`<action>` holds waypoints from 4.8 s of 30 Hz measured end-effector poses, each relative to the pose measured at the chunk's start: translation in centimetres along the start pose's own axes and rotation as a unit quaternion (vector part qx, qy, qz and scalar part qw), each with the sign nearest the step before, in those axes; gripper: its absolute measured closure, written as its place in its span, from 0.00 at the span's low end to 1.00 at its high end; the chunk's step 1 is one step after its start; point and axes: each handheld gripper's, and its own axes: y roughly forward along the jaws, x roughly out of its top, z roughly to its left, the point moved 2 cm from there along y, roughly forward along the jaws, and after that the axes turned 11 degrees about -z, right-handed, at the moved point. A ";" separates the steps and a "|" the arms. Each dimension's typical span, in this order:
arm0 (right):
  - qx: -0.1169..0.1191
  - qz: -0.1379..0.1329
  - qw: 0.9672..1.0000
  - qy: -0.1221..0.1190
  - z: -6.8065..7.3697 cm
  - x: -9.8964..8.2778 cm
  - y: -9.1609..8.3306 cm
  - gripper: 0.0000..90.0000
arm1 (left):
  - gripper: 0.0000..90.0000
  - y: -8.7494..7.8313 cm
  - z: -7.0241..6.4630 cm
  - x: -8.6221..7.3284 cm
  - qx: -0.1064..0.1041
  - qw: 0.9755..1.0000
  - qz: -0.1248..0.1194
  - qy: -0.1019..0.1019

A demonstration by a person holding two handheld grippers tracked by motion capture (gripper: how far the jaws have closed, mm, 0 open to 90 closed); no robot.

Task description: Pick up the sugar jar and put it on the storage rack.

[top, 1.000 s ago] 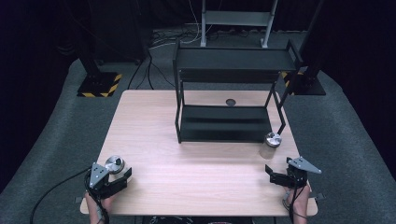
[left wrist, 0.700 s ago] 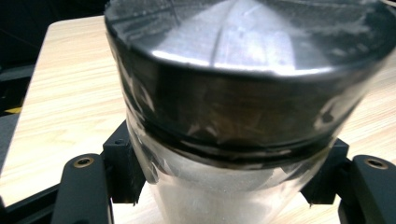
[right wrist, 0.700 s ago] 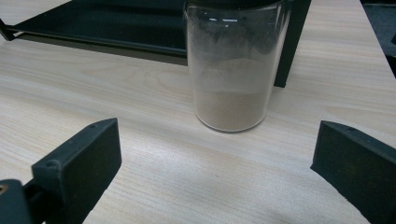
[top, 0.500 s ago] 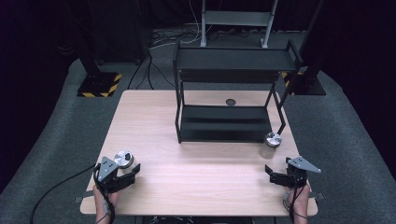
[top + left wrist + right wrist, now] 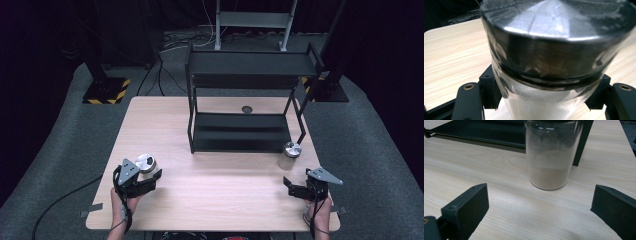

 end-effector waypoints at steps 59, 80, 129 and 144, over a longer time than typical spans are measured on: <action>-0.003 0.006 1.000 0.001 0.0 0.2 0.2 0.00 | 0.34 7.7 -1.0 5.9 -0.077 0.996 -0.019 0.038; -0.004 0.010 1.000 0.002 0.1 0.3 0.2 0.00 | 0.34 9.8 -1.1 8.6 -0.092 0.994 -0.025 0.047; -0.003 0.007 1.000 0.004 0.0 0.2 0.2 0.01 | 0.34 14.0 -1.7 13.2 -0.110 0.992 -0.033 0.058; -0.003 0.009 1.000 0.003 0.0 0.2 0.2 0.01 | 0.34 15.0 -1.8 15.0 -0.112 0.991 -0.037 0.064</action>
